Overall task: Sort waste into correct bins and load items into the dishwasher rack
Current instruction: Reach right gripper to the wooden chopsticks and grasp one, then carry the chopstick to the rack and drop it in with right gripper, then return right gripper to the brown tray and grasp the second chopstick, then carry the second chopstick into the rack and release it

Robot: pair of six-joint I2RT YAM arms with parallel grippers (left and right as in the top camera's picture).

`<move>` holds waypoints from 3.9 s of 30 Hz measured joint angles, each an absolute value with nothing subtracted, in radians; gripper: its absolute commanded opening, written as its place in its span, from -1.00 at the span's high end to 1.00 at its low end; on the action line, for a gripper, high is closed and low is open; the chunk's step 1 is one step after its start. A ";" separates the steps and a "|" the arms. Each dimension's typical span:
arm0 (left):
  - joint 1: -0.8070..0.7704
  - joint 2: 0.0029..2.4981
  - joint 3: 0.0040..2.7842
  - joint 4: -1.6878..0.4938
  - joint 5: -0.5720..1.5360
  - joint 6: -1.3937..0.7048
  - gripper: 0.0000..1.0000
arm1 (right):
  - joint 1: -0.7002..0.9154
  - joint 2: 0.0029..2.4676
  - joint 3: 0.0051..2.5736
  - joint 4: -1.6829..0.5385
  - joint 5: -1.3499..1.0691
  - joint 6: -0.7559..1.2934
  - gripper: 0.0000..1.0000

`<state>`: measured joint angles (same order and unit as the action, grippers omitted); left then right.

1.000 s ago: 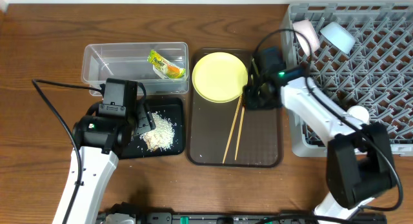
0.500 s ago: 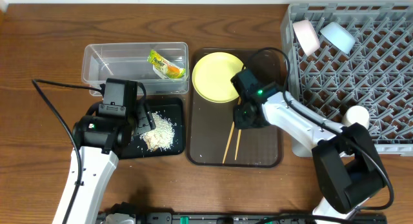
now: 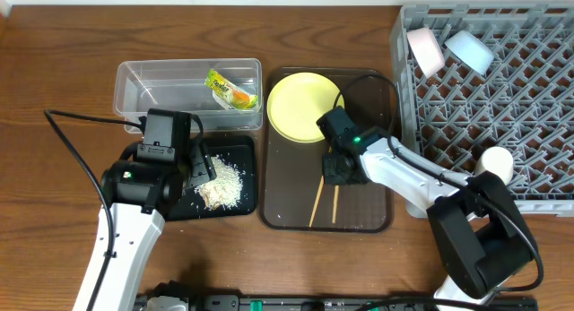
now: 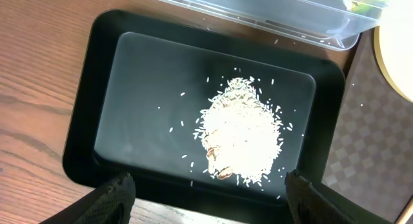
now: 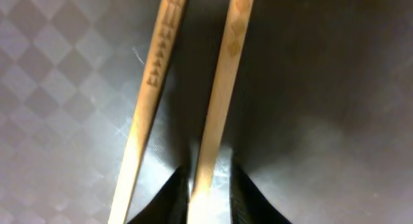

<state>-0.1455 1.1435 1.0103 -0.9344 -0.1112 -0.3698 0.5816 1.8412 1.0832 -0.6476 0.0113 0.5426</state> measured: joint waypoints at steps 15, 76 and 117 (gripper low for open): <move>-0.146 1.143 1.010 -0.934 -0.111 -0.370 -0.55 | 0.561 1.831 1.083 -0.698 0.012 0.624 0.98; -0.146 1.146 1.010 -0.923 -0.111 -0.370 -0.56 | 0.510 1.710 1.259 -0.805 -0.114 0.281 0.07; -0.146 1.149 1.010 -0.923 -0.111 -0.370 -0.56 | 0.091 1.465 1.250 -0.839 0.008 0.179 0.99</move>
